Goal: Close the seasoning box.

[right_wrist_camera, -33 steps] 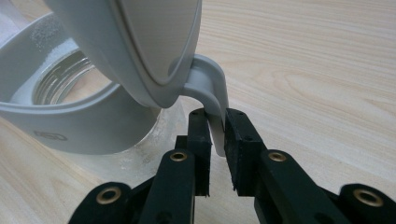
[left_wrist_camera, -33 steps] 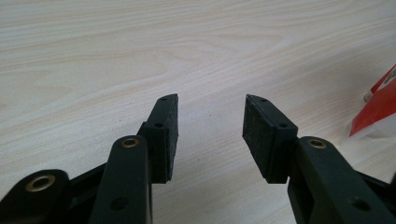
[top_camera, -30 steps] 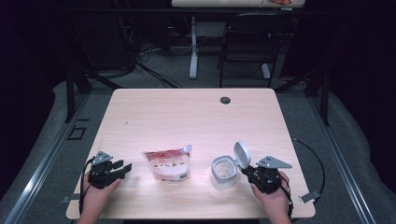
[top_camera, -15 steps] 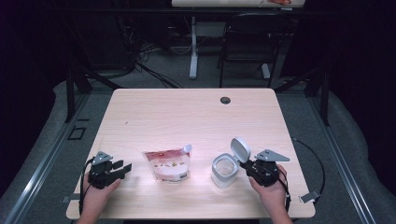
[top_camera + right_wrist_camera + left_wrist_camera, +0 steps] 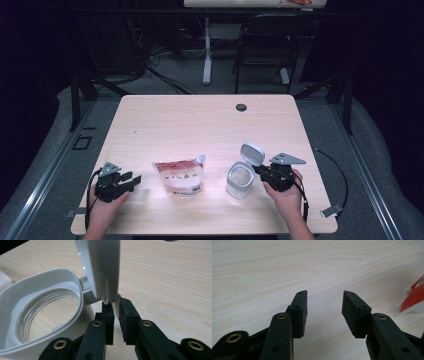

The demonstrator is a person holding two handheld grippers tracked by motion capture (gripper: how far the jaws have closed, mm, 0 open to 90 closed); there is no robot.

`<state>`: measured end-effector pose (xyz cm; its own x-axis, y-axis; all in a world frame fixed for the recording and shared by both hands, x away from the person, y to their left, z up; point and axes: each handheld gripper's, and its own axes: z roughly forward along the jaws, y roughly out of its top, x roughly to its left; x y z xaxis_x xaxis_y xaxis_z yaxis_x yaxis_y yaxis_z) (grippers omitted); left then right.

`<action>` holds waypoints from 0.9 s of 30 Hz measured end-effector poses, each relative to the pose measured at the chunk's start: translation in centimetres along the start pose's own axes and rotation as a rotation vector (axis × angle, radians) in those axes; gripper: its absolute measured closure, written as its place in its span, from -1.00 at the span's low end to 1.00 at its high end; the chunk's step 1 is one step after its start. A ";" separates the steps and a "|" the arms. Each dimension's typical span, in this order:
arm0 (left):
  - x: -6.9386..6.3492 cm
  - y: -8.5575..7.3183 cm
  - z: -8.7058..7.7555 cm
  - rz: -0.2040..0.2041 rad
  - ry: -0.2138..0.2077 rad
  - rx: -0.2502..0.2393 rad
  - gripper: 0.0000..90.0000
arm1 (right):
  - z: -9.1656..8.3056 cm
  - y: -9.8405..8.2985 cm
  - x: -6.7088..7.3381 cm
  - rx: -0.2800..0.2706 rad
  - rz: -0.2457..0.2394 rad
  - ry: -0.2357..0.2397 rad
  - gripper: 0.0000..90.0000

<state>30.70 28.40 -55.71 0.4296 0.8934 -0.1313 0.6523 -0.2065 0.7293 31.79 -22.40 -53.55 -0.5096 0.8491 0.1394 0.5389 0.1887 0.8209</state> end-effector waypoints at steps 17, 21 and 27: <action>0.0 0.0 0.1 -0.001 -0.003 0.000 0.24 | 1.2 0.8 -0.2 -0.016 -0.022 0.015 0.79; 0.1 -0.1 0.0 -0.005 -0.004 -0.004 0.24 | 0.4 0.5 -0.3 -0.041 -0.005 0.020 0.73; 0.0 0.1 -0.4 -0.004 -0.025 0.001 0.24 | -1.2 -0.1 -0.3 -0.040 -0.039 -0.010 0.62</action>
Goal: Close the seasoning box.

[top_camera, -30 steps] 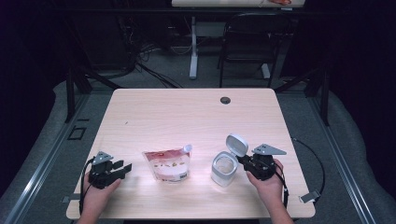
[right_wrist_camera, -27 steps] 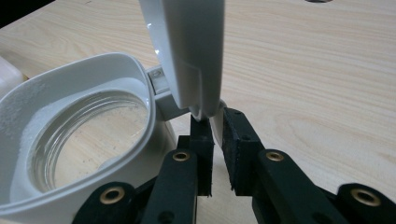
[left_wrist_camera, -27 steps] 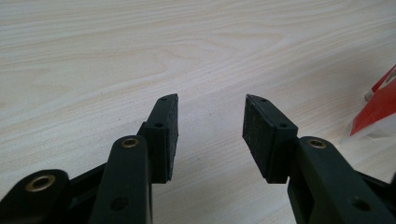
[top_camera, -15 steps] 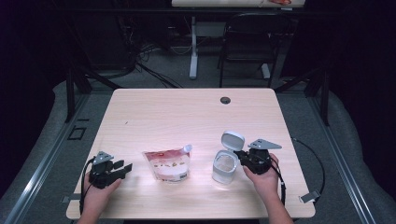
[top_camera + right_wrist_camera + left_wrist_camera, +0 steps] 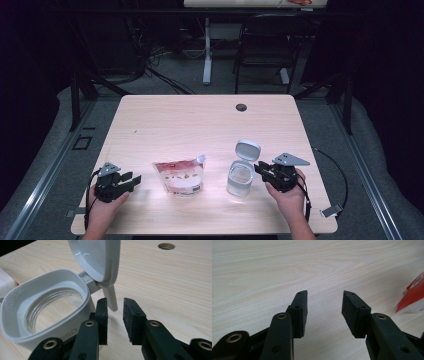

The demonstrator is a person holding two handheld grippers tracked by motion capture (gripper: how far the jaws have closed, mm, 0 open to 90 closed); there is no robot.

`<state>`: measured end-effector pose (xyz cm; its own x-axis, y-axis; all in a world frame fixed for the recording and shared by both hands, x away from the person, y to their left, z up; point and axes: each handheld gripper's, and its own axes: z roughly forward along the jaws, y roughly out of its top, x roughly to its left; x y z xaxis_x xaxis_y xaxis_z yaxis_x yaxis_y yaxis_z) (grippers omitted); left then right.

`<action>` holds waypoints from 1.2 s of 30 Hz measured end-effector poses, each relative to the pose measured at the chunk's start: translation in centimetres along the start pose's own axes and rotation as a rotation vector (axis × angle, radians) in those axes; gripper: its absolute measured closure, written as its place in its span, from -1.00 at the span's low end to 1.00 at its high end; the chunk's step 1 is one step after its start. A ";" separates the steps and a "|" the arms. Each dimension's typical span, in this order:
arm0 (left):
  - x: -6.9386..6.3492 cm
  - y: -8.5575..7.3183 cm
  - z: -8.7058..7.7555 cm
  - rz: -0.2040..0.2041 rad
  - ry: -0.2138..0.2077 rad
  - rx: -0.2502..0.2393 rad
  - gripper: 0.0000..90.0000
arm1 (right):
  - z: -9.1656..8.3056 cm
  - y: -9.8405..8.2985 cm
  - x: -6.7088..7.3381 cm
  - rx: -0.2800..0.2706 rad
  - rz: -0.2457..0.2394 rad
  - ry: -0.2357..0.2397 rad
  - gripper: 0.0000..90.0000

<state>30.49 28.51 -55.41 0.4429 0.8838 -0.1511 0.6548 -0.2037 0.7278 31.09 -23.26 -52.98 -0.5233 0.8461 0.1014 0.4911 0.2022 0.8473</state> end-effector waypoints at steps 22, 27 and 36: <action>-2.1 1.8 -2.6 0.053 -0.100 -0.054 0.28 | -3.1 1.6 1.3 -0.060 -0.063 -0.047 0.34; -2.9 2.4 -3.6 0.079 -0.122 -0.076 0.34 | -3.6 2.1 1.7 -0.090 -0.068 -0.030 0.27; -4.0 3.0 -4.8 0.105 -0.133 -0.075 0.37 | -4.1 2.7 2.7 -0.101 -0.081 -0.007 0.29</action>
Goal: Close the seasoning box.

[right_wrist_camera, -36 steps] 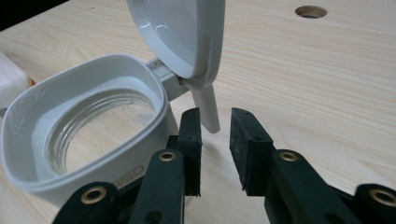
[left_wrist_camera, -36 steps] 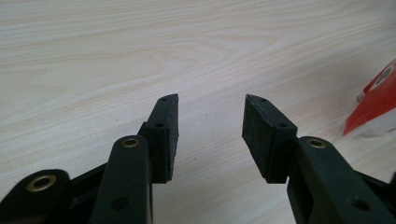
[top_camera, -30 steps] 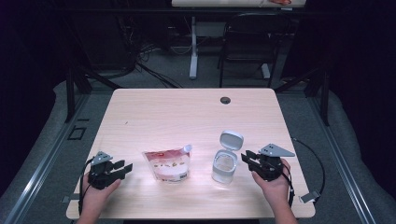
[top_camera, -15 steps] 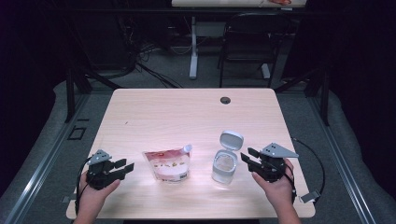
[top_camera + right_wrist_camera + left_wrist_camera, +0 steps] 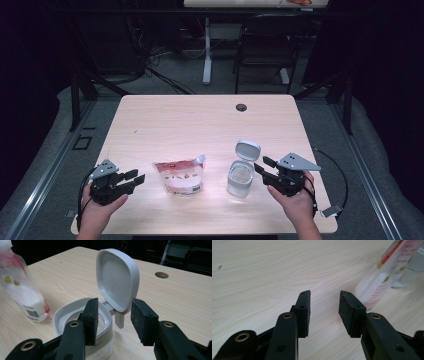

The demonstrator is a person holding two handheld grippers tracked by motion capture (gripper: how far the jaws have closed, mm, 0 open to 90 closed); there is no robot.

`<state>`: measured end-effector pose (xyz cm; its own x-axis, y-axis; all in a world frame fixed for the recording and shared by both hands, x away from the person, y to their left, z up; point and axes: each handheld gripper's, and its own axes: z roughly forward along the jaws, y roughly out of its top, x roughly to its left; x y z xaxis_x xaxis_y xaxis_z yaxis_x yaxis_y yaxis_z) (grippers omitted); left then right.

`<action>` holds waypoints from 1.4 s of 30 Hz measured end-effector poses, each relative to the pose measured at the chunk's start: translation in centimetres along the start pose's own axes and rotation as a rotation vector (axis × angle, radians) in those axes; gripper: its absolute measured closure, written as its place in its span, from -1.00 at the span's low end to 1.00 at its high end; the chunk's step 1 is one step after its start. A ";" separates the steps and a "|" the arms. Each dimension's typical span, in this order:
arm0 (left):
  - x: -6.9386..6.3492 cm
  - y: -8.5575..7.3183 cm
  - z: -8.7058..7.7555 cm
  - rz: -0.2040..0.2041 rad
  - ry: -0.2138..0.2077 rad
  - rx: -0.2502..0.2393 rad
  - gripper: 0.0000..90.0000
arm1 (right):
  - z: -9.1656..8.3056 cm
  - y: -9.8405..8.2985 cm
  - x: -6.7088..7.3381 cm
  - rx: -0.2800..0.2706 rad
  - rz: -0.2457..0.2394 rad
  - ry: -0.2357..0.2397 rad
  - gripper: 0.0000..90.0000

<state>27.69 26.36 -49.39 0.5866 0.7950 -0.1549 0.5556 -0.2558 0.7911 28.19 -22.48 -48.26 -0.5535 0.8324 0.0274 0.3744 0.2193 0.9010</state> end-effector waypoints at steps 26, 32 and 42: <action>-3.1 2.4 -0.8 0.083 -0.076 0.012 0.49 | 1.1 1.7 3.1 0.050 -0.075 0.082 0.47; -3.7 3.5 -0.7 0.102 -0.094 0.013 0.49 | 2.1 2.4 4.4 0.069 -0.110 0.135 0.46; -4.4 6.0 0.2 0.129 -0.086 0.023 0.52 | 4.1 4.5 6.5 0.076 -0.130 0.235 0.42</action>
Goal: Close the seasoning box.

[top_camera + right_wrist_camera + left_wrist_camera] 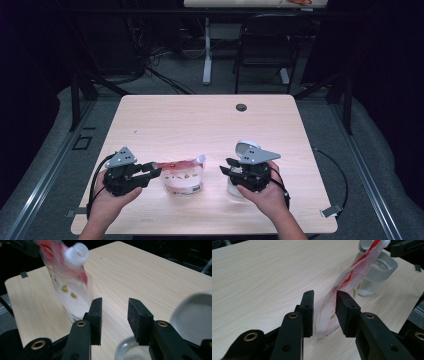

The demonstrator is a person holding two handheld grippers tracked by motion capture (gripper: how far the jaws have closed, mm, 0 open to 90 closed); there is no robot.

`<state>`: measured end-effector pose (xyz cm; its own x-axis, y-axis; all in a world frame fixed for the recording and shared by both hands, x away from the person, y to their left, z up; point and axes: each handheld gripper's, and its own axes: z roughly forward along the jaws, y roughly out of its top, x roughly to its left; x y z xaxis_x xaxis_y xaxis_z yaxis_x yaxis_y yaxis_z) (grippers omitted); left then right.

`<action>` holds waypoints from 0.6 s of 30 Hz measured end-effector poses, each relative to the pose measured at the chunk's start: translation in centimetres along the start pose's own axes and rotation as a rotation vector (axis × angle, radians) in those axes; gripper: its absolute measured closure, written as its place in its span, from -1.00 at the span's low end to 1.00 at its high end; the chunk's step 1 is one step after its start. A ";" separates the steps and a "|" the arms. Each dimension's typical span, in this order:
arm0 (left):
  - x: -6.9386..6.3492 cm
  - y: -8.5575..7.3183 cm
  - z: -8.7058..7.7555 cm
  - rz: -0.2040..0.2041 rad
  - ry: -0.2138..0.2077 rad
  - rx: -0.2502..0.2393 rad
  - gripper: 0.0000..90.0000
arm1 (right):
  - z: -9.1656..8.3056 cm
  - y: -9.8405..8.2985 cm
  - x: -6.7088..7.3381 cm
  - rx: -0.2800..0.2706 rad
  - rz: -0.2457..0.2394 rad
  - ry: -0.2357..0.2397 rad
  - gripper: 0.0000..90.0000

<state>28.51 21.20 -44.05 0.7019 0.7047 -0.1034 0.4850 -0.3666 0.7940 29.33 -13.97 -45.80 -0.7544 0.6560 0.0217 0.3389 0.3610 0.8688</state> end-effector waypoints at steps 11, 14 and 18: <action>0.6 0.7 0.0 -0.009 -0.037 0.011 0.58 | 2.1 1.2 0.9 0.014 -0.013 0.063 0.34; 0.7 0.5 0.1 -0.010 -0.047 0.002 0.62 | 2.6 1.4 1.0 0.021 -0.011 0.074 0.33; 0.6 0.4 0.1 -0.004 -0.050 -0.001 0.64 | 3.2 1.6 1.2 0.018 -0.005 0.093 0.31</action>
<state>29.17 21.38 -43.85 0.7252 0.6749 -0.1365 0.4875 -0.3633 0.7940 30.73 -10.50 -45.93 -0.8050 0.5898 0.0638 0.3442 0.3768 0.8599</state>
